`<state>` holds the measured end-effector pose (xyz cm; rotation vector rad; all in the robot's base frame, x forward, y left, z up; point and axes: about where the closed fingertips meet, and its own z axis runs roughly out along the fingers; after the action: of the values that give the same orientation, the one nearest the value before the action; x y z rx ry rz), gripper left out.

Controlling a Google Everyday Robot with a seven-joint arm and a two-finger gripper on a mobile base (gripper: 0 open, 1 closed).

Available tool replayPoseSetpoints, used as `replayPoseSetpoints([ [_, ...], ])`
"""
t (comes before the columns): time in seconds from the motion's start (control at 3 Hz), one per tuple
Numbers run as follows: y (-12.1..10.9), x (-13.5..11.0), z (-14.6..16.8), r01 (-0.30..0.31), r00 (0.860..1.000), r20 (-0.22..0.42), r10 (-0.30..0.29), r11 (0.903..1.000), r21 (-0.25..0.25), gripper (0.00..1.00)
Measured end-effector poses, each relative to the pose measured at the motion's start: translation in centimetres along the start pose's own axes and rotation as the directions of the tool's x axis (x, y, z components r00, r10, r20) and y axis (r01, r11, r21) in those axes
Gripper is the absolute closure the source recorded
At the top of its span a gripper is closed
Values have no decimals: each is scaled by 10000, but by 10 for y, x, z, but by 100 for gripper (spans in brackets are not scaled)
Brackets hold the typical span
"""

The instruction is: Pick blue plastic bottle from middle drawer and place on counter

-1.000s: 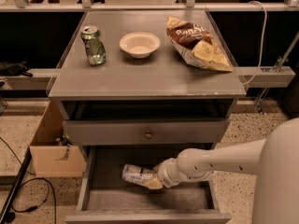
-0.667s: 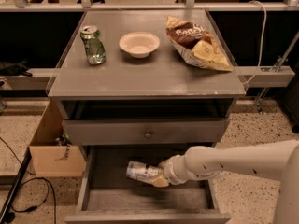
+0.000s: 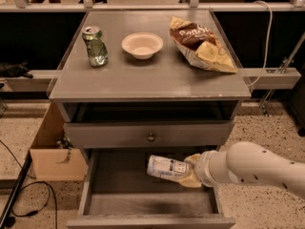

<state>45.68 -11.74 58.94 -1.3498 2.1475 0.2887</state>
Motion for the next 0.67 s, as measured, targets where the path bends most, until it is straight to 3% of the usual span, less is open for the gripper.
replayPoseSetpoints([
  [0.33, 7, 5, -4, 73, 9999, 144, -73, 10000, 9, 100],
  [0.67, 17, -24, -69, 891, 9924, 765, -959, 9921, 887, 100],
])
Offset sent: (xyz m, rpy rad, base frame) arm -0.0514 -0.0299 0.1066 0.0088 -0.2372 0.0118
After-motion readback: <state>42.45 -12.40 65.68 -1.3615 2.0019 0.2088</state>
